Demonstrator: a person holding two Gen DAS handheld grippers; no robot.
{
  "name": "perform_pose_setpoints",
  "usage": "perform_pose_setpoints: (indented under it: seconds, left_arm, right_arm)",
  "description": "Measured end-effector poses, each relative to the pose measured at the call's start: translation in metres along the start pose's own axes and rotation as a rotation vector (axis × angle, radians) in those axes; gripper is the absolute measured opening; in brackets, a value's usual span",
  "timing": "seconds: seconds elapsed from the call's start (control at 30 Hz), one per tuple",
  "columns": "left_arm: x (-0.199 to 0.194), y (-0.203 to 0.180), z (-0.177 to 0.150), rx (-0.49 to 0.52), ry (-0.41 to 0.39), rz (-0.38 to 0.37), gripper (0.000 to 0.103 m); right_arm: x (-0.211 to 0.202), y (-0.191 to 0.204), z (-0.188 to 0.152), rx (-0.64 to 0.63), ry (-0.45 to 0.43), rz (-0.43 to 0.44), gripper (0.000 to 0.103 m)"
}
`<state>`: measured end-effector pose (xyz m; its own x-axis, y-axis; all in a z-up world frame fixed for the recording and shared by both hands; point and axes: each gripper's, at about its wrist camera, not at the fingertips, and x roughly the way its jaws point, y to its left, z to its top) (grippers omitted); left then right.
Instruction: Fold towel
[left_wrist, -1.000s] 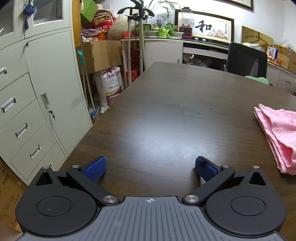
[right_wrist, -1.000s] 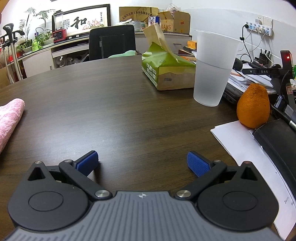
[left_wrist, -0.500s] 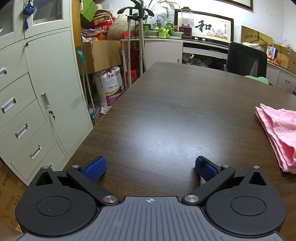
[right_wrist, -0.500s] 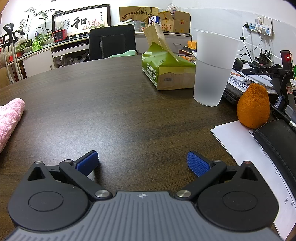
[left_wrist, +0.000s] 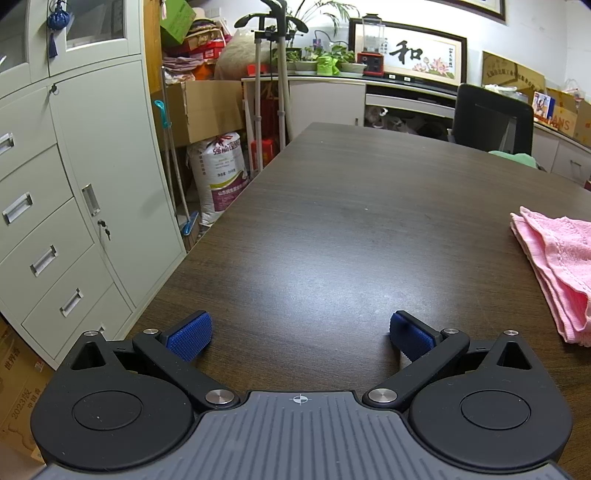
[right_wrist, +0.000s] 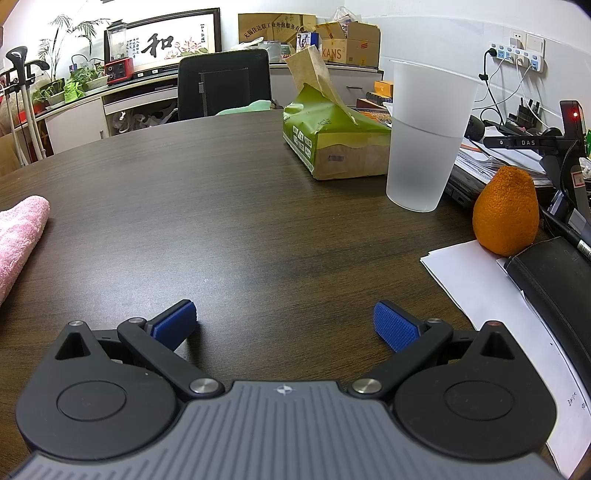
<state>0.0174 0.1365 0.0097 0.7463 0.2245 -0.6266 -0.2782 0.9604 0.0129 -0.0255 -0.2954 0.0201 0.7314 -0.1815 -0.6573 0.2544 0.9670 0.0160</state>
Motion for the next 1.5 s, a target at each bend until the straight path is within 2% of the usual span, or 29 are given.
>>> perform_pose_setpoints:
  seconds: [1.5]
  left_arm:
    - [0.0015,-0.0036,-0.0002,0.004,0.002,-0.005,0.103]
  right_arm:
    - [-0.0001,0.0001,-0.0001,0.0,0.0,0.0,0.103]
